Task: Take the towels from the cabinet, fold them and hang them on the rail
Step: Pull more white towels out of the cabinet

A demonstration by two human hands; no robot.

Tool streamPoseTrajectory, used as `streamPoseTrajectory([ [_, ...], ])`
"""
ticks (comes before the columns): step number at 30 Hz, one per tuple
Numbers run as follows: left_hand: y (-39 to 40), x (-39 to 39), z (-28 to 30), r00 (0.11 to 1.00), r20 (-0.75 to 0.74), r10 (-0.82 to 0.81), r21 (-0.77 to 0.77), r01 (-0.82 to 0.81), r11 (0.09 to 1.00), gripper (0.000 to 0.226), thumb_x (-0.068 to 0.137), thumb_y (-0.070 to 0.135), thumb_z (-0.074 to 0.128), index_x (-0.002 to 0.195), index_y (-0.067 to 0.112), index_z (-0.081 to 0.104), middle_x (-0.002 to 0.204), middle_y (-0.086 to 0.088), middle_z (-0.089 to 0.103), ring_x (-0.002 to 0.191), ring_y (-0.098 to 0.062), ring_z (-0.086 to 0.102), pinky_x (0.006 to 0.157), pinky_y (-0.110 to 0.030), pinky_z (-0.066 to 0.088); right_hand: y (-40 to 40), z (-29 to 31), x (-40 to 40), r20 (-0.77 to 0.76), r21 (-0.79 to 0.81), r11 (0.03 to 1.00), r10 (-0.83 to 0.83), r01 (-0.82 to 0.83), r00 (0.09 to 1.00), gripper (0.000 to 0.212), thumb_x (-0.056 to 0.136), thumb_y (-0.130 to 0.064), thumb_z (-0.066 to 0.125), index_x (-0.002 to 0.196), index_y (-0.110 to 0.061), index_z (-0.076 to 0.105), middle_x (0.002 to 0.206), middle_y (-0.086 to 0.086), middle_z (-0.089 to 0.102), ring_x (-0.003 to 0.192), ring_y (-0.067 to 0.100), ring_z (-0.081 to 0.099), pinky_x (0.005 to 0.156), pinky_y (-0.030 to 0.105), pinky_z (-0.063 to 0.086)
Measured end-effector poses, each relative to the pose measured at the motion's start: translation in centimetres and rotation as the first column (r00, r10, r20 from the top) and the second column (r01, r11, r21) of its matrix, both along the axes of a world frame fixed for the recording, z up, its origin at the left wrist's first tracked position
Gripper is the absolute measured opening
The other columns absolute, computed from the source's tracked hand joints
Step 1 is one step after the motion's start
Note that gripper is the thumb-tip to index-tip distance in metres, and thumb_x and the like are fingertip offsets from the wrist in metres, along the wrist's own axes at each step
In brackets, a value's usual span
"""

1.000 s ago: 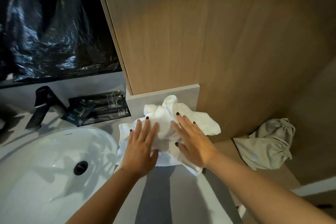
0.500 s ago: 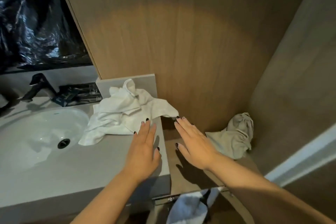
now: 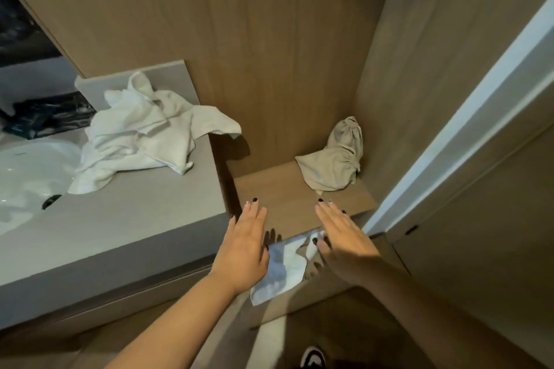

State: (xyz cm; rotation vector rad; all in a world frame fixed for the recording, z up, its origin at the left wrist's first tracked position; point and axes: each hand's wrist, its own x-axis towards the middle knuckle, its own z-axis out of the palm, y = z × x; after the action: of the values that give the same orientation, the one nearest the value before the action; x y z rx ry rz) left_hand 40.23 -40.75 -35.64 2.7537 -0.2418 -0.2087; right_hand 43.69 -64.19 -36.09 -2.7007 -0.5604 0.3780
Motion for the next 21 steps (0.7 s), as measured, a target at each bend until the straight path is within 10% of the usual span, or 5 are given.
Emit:
streamPoseTrajectory([
  [4,-0.7,-1.5,-4.3,0.995,-0.093,-0.045,0.010,0.046,0.999,0.078,0.098,0.021,0.051,0.158,0.015,0.002,0.165,-0.003,-0.009,0.152,-0.018,-0.009,0.121,-0.034,-0.003,-1.1,-4.4,-3.6,-0.027,-0.047,0.994,-0.096,0.095,0.995,0.065,0.102,-0.033,0.044,0.157,-0.014,0.013,0.164,0.003,0.012,0.151,0.019,0.010,0.119,0.030,0.018],
  [15,-2.2,-4.4,-17.8,0.974,-0.207,0.091,-0.090,-0.111,0.990,0.083,0.090,0.011,0.057,0.158,0.015,0.009,0.166,-0.005,0.000,0.152,-0.019,-0.004,0.124,-0.034,0.006,0.3,-16.5,-5.8,-0.251,-0.012,0.982,-0.184,0.187,0.950,0.073,0.102,-0.027,0.046,0.157,-0.023,-0.002,0.165,-0.004,-0.006,0.149,0.018,0.017,0.109,0.035,0.040],
  [21,-4.2,-4.0,-30.4,0.955,-0.265,0.136,-0.112,-0.170,0.979,0.085,0.091,0.013,0.057,0.158,0.016,0.004,0.166,-0.005,-0.006,0.152,-0.018,-0.009,0.122,-0.031,0.001,0.1,-29.2,-4.8,-0.283,0.039,0.957,-0.264,0.286,0.922,0.074,0.101,-0.027,0.049,0.157,-0.026,0.001,0.164,-0.008,-0.006,0.151,0.014,-0.001,0.116,0.035,0.029],
])
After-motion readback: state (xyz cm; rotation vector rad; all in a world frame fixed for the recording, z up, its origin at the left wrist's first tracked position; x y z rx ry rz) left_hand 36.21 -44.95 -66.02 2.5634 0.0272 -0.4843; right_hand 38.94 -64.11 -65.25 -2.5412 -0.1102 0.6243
